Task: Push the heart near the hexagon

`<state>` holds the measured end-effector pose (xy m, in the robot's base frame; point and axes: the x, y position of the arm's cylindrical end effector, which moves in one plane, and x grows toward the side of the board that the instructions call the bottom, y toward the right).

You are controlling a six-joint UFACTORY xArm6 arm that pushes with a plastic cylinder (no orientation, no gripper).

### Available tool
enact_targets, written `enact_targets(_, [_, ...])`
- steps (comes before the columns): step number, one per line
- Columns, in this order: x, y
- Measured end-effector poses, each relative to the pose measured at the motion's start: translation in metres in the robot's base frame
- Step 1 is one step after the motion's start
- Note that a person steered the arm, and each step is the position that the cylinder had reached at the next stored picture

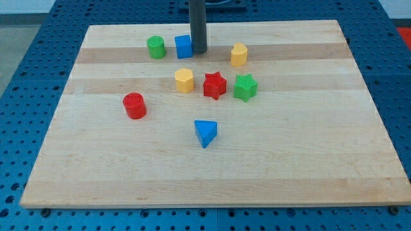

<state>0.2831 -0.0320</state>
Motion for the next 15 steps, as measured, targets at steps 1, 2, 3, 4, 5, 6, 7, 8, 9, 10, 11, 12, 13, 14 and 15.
enact_targets(1, [0.0,-0.007])
enact_targets(2, [0.0,-0.01])
enact_targets(3, [0.0,-0.009])
enact_targets(4, [-0.003,0.015])
enact_targets(5, [-0.016,0.041])
enact_targets(6, [-0.019,0.054])
enact_targets(7, [-0.019,0.059])
enact_targets(8, [-0.019,0.075])
enact_targets(9, [-0.019,0.1])
enact_targets(10, [-0.013,0.123])
enact_targets(11, [0.005,0.125])
enact_targets(12, [0.015,0.122])
enact_targets(13, [0.009,0.102])
enact_targets(14, [0.002,0.085])
enact_targets(15, [0.014,0.083])
